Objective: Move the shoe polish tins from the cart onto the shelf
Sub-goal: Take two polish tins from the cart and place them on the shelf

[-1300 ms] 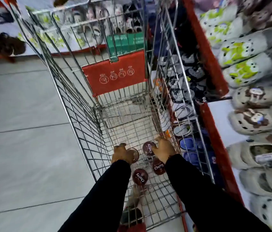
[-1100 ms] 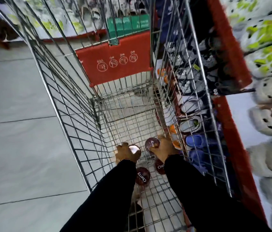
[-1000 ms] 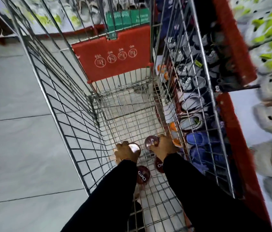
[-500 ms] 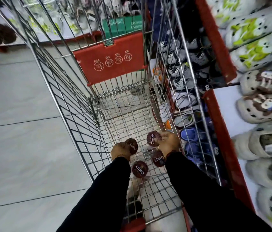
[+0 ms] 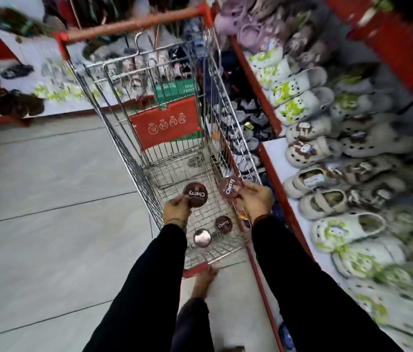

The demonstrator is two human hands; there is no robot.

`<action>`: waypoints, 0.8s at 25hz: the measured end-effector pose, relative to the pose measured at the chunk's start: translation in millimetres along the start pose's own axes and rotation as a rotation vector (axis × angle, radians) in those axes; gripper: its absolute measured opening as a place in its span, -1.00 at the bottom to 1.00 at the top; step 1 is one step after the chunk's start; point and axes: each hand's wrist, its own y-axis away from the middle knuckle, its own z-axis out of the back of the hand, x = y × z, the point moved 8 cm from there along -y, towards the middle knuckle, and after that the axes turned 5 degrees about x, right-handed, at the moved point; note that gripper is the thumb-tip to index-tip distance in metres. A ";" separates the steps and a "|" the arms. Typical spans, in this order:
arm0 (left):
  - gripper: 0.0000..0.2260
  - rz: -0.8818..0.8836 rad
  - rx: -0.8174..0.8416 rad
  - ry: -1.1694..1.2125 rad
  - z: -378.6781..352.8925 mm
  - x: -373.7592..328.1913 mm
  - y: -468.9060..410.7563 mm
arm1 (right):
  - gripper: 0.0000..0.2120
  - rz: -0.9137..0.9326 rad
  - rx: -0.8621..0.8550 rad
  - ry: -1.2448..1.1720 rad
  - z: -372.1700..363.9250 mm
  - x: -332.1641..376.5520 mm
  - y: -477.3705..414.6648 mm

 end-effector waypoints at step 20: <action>-0.83 -0.517 0.932 -0.139 -243.7 -160.3 404.7 | -0.80 0.515 -0.353 -0.429 385.2 185.0 332.8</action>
